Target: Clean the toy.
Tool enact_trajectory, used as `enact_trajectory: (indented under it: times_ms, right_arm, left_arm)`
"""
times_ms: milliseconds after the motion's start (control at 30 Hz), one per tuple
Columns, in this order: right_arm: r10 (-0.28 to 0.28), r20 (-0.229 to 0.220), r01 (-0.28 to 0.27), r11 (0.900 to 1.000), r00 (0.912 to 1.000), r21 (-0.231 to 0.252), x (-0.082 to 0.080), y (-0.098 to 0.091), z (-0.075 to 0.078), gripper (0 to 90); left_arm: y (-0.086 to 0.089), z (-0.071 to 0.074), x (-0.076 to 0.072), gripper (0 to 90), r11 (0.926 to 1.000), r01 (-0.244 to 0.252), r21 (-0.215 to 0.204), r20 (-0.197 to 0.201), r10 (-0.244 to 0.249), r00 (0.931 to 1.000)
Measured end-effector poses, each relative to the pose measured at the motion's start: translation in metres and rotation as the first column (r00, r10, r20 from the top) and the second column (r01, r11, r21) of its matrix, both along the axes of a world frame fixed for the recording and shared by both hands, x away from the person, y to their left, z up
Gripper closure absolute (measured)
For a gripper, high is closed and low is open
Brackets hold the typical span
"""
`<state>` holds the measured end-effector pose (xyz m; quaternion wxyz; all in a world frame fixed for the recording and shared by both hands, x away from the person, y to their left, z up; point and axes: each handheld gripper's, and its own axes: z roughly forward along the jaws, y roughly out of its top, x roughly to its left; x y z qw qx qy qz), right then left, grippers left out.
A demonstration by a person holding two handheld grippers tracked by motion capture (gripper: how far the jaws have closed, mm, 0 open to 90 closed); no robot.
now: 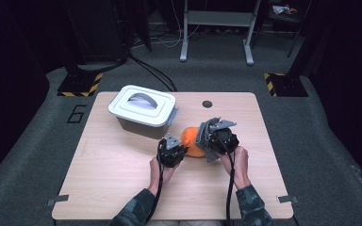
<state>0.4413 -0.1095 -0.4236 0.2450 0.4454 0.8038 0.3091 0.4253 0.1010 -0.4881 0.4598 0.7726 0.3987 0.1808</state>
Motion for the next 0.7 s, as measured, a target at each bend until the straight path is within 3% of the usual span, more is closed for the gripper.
enact_trajectory:
  times_ms: [367,700]
  right_arm:
    - [-0.072,-0.097,0.073,0.9973,0.9926,0.005,0.016,-0.027,-0.031,71.0]
    - [-0.113,-0.213,0.117,0.9931,0.9704,0.008,0.032,-0.035,-0.066,70.9]
  left_arm:
    - [-0.002,-0.001,0.001,83.3,1.0000,0.002,0.007,0.000,-0.002,1.0000]
    - [-0.001,-0.001,0.000,83.1,1.0000,0.005,0.008,0.001,-0.005,1.0000]
